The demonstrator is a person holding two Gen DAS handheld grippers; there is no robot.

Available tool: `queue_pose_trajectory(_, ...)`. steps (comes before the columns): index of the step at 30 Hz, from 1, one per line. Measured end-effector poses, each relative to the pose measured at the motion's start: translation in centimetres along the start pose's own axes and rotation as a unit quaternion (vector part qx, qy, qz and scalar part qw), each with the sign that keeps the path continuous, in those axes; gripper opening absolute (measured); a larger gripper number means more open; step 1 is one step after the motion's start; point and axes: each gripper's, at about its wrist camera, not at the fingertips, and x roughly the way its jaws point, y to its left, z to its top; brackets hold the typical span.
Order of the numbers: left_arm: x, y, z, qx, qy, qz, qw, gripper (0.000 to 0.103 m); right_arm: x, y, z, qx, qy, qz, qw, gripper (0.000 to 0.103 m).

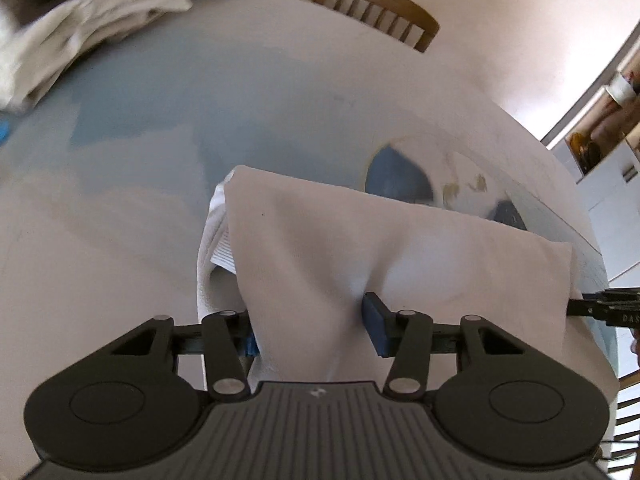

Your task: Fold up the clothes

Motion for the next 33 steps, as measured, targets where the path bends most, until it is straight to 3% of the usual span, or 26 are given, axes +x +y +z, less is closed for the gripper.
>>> queue_pose_trajectory(5, 3.2, -0.8, 4.8, 0.034, -0.002, -0.014, 0.9993, 0.048, 1.3, -1.2, 2.8, 0.011, -0.022, -0.041, 0.999, 0.103)
queue_pose_trajectory(10, 6.2, -1.9, 8.7, 0.063, 0.008, -0.027, 0.9976, 0.048, 2.4, -2.8, 4.8, 0.009, -0.016, -0.056, 0.998, 0.103)
queue_pose_trajectory(15, 5.0, -0.8, 8.2, 0.068, 0.02, -0.026, 0.9971, 0.054, 2.0, -3.4, 5.1, 0.002, -0.006, -0.05, 0.999, 0.103)
queue_pose_trajectory(17, 4.5, -0.4, 8.0, 0.07, 0.025, -0.025, 0.9969, 0.066, 1.3, -3.3, 4.9, -0.017, -0.001, -0.048, 0.999, 0.103)
queue_pose_trajectory(22, 3.3, 0.7, 7.4, 0.075, 0.037, -0.023, 0.9963, 0.069, -1.7, -1.9, 4.8, -0.089, -0.023, -0.074, 0.993, 0.103)
queue_pose_trajectory(27, 1.4, 1.8, 5.1, 0.04, 0.048, -0.014, 0.998, 0.07, -2.2, 1.1, 5.1, -0.146, -0.036, -0.027, 0.988, 0.103)
queue_pose_trajectory(33, 1.2, 1.0, 3.0, 0.015, 0.05, 0.025, 0.9983, 0.07, 0.4, 6.2, 5.5, -0.219, -0.03, 0.041, 0.974, 0.103)
